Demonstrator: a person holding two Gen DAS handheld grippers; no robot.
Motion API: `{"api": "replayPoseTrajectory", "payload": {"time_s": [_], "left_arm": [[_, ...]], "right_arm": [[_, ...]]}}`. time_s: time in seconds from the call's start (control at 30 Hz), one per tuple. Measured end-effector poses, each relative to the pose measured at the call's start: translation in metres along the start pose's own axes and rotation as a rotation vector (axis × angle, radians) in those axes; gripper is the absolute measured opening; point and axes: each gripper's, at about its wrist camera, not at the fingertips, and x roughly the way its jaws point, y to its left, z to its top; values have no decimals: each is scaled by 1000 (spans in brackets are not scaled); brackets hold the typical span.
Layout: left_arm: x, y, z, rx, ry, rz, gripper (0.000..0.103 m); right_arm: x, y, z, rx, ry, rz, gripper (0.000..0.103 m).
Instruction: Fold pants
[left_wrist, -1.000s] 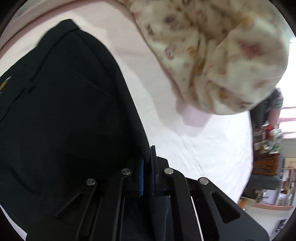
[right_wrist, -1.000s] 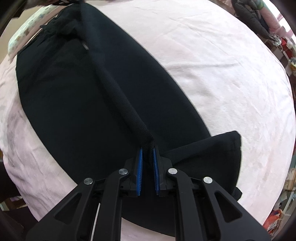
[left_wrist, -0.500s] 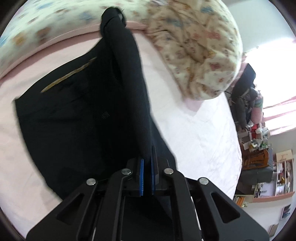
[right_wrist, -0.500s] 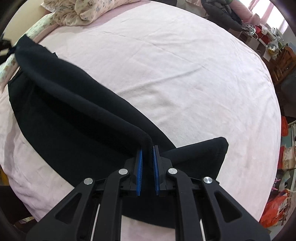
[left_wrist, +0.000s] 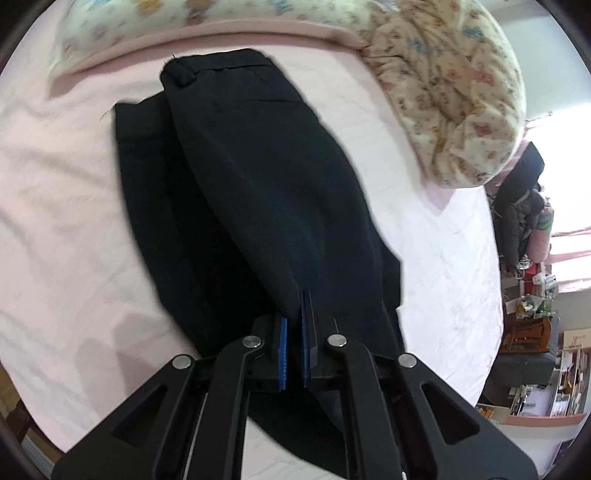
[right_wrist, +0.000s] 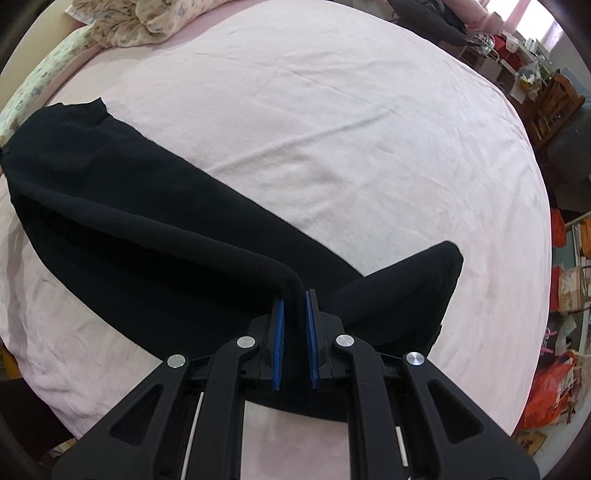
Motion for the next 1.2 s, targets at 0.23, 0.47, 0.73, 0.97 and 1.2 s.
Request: {"api": "replayPoseTrajectory", "payload": {"time_s": [0.23,0.47,0.73,0.97,1.2], "left_arm": [[8,26,-19,3,17,56,6],[2,32,-28,0,-4,58,6],[35,57,-31,-90,41,152,10],[31,59,-39,-45,67,192,51],[3,48,-80,135,119,237,76]], "right_arm": [[20,15,-33,72,53,-2,12],[28,29,-67,178,75,-4,12],[64,42,-82,234,134,-94,15],[35,19,-110,399,104,-23,56],[-6,-70,-179,1043,-88,277,56]]}}
